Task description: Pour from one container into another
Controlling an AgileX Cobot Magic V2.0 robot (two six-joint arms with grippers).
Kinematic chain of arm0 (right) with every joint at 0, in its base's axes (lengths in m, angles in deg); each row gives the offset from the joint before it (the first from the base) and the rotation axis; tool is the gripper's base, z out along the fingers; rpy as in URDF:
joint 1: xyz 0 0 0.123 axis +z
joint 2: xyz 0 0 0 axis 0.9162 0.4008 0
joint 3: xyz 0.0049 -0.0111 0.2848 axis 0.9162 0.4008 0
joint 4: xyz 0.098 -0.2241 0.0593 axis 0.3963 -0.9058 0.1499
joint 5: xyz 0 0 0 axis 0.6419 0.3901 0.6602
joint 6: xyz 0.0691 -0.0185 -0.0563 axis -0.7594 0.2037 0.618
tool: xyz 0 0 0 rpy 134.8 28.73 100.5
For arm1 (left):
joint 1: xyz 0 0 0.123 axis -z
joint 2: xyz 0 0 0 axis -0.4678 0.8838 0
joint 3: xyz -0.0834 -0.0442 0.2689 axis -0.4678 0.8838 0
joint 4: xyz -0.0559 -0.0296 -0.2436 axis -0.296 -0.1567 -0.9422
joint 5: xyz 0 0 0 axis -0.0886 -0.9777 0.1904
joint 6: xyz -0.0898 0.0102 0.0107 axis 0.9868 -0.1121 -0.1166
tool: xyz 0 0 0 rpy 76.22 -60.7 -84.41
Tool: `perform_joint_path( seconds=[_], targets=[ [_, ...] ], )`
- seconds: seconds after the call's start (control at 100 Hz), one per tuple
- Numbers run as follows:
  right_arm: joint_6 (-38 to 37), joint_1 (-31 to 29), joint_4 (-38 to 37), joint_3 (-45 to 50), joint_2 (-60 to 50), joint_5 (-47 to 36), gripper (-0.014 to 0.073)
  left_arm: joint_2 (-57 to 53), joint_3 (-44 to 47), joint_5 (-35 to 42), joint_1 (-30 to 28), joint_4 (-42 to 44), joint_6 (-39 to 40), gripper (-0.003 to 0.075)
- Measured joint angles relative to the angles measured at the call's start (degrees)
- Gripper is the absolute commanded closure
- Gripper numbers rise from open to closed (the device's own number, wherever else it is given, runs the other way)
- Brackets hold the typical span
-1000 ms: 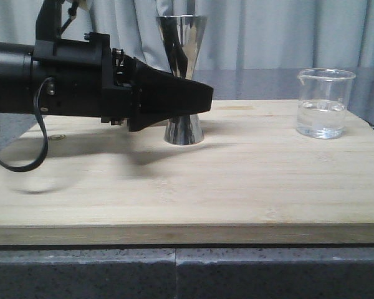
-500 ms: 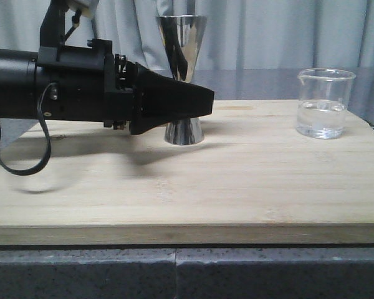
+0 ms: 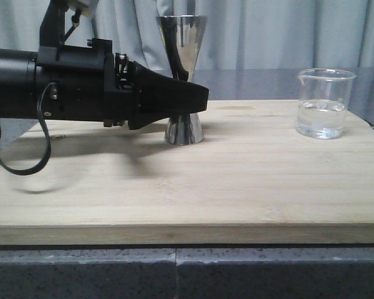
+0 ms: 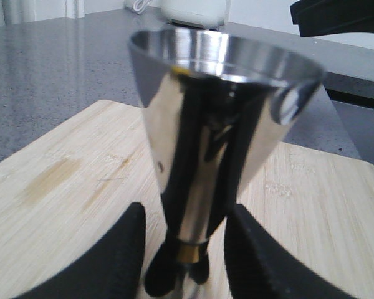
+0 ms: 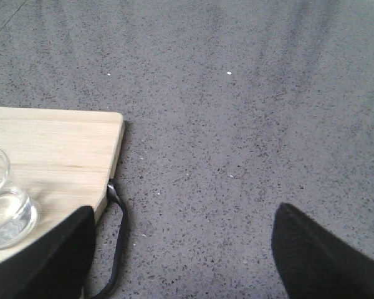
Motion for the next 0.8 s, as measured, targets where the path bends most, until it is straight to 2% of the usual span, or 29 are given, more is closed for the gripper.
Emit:
perform_joint_path(
  seconds=[0.66, 0.8],
  targets=[
    [0.0, 0.0, 0.0, 0.0, 0.0, 0.0, 0.0062, 0.0, 0.0, 0.32, 0.0, -0.38, 0.0, 0.0738],
    [0.0, 0.0, 0.1, 0.0, 0.0, 0.0, 0.0062, 0.0, 0.0, 0.35, 0.0, -0.38, 0.0, 0.0739]
  ],
)
